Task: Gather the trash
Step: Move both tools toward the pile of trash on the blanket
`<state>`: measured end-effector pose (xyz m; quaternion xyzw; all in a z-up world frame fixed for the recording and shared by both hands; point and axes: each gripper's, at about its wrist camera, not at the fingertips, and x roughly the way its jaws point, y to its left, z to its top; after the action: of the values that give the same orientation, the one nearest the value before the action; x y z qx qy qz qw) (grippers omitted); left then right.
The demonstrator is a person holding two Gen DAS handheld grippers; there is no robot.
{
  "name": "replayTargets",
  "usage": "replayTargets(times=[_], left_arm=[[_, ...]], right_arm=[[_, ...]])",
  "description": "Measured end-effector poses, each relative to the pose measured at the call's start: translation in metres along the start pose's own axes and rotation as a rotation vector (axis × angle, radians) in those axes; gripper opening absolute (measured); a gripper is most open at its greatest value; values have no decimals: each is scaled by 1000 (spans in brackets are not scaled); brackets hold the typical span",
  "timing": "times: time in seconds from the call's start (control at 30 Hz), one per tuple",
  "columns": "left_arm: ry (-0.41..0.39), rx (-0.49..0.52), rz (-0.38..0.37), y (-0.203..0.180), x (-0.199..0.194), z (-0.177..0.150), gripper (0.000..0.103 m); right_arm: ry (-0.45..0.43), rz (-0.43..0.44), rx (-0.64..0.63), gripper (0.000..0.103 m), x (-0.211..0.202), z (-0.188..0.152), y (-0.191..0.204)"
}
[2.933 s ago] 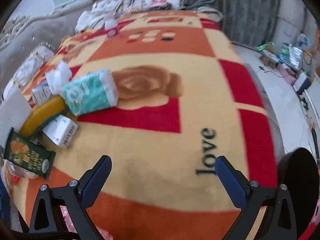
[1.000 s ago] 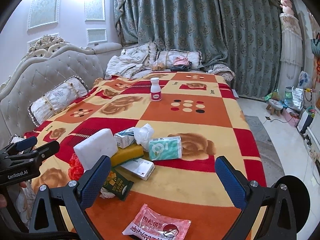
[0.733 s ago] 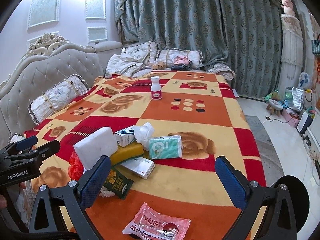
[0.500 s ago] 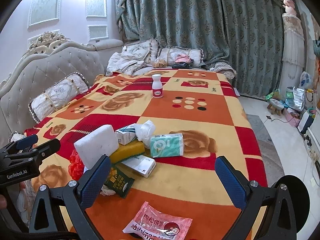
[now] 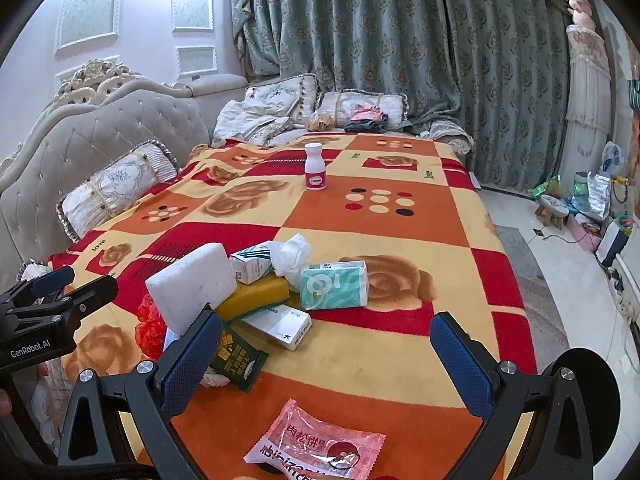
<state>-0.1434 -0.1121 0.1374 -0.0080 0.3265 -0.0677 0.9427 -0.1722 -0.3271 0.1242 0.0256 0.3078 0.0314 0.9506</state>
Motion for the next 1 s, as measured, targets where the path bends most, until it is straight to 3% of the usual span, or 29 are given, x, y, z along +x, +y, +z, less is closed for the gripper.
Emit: replayTargets(times=[1.0], left_arm=[[26, 12, -2, 0, 8, -6, 103]], right_arm=[[69, 33, -28, 103, 12, -8, 4]])
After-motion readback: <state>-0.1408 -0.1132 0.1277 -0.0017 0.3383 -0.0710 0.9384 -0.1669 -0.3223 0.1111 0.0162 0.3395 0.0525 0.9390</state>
